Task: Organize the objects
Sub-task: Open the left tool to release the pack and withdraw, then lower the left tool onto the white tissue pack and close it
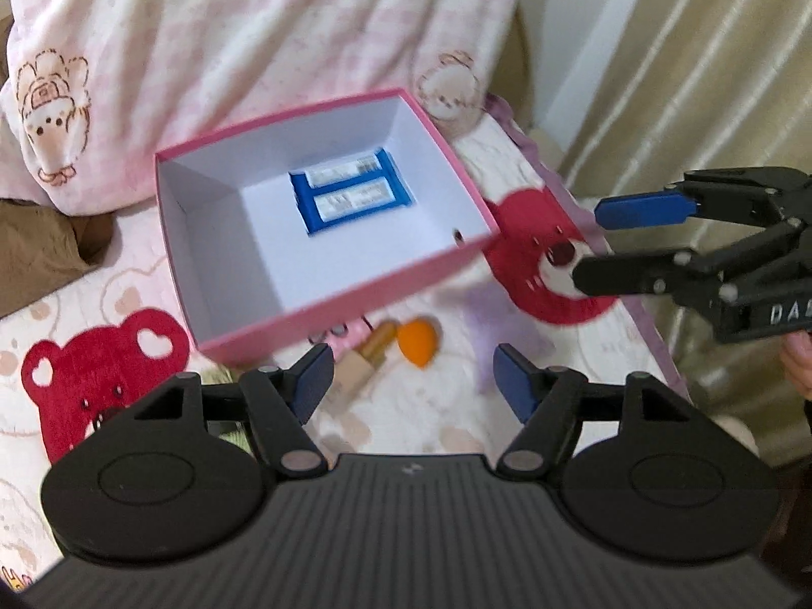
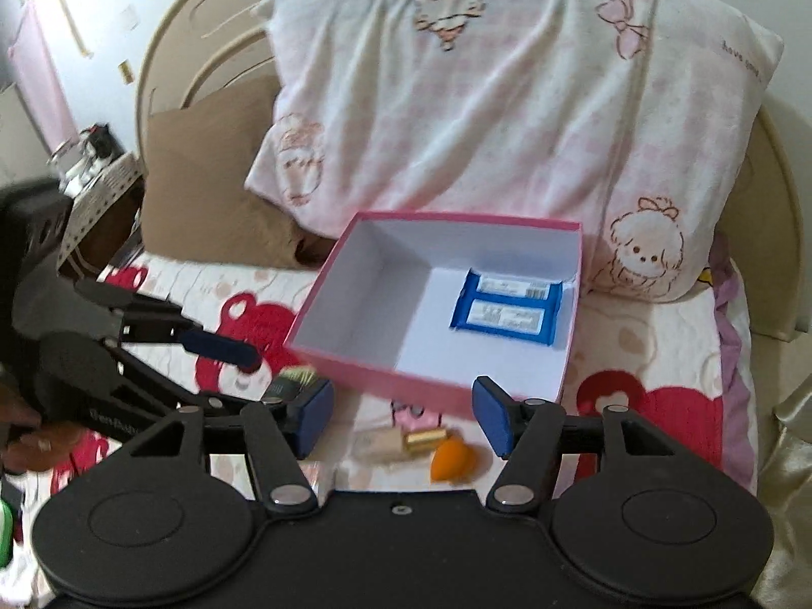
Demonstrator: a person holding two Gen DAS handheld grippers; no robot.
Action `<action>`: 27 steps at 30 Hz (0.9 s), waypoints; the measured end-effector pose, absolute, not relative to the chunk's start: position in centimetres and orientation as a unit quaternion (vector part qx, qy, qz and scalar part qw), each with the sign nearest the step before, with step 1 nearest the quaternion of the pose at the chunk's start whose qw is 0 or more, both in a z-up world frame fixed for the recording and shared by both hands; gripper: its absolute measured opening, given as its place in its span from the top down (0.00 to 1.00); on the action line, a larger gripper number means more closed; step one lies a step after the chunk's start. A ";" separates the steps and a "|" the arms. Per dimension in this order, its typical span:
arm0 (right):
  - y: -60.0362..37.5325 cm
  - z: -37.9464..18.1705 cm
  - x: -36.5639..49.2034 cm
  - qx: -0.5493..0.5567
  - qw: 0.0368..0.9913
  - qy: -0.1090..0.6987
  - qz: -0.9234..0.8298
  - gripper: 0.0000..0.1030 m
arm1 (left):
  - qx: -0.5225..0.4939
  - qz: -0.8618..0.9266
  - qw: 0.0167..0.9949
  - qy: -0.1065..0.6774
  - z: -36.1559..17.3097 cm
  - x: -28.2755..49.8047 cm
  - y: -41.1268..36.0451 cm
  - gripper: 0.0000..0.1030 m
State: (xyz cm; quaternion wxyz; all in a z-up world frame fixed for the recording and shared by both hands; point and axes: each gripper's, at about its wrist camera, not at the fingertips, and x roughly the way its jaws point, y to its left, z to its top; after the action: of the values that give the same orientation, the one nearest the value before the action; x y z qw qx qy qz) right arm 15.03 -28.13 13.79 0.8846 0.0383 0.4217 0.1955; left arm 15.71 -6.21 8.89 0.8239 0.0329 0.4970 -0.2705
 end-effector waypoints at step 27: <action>-21.0 0.9 4.7 -0.083 0.843 0.421 0.324 0.18 | -0.004 -0.263 0.777 0.572 -3.3 7.9 -4.9 0.18</action>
State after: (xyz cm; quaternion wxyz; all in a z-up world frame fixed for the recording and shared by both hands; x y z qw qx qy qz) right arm 4.68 -21.05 0.85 0.8432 -0.0827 0.4206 0.3245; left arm 7.90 -4.92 -3.27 0.7769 -0.0041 0.5719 -0.2635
